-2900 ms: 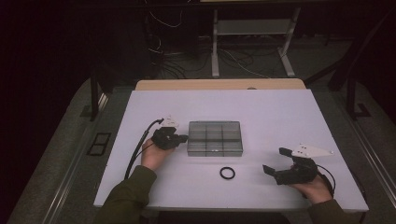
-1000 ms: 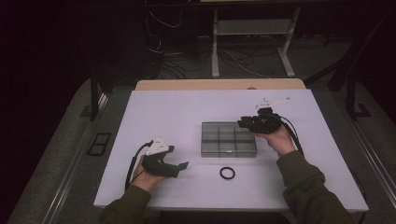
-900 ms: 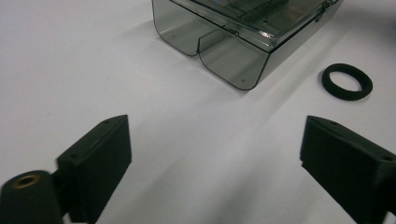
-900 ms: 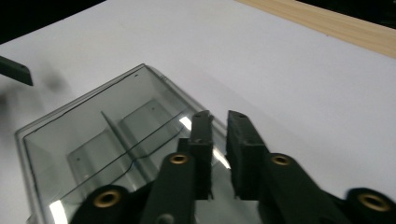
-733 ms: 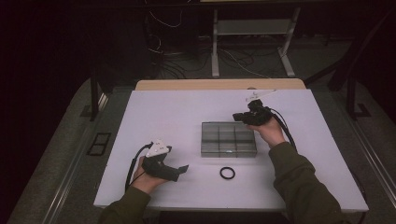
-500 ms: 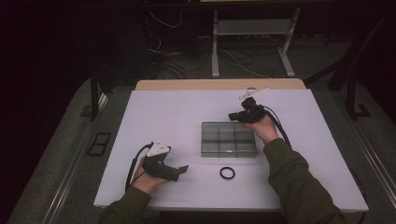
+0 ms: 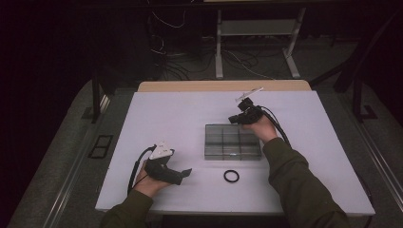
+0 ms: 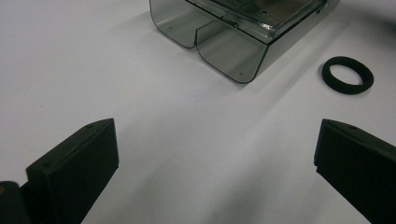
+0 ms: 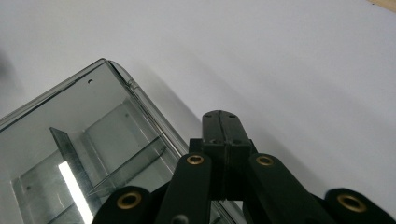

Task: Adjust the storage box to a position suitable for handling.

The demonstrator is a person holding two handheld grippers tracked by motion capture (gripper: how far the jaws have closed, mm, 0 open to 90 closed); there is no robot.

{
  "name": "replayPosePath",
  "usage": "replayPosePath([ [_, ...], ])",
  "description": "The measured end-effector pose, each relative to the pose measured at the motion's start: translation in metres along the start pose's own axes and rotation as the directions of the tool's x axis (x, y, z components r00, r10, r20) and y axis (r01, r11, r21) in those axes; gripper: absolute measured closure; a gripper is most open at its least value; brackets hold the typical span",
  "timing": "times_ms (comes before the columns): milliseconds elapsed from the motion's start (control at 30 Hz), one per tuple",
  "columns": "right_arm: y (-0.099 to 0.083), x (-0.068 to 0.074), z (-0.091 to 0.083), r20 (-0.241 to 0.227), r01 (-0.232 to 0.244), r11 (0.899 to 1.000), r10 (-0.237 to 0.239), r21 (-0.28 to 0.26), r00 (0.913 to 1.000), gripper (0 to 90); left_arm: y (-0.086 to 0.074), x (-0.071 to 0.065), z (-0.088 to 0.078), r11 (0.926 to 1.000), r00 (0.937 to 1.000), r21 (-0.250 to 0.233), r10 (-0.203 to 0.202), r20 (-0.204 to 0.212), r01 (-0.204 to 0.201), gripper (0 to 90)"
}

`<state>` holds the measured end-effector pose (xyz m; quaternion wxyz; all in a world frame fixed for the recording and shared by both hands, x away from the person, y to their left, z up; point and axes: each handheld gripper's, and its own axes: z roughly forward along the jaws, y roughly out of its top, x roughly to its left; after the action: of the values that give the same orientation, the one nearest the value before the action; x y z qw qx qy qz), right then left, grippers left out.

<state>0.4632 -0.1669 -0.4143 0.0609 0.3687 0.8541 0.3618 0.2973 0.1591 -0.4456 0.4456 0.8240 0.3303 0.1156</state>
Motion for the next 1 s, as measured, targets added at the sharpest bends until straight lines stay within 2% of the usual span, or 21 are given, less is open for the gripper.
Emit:
replayPosePath([
  [233, 0.000, 0.002, 0.001, -0.001, 0.005, 1.000, -0.005, 0.017, 1.0000, 89.7, 0.000, 0.000, 0.001, 1.0000, 1.0000, 0.001, 0.004, 0.005, -0.004, 0.0],
  [1000, -0.008, 0.015, -0.003, -0.051, 0.042, 0.998, -0.040, 0.040, 0.9979, 89.7, 0.000, -0.001, 0.001, 1.0000, 1.0000, 0.008, 0.005, 0.005, -0.005, 0.0],
])
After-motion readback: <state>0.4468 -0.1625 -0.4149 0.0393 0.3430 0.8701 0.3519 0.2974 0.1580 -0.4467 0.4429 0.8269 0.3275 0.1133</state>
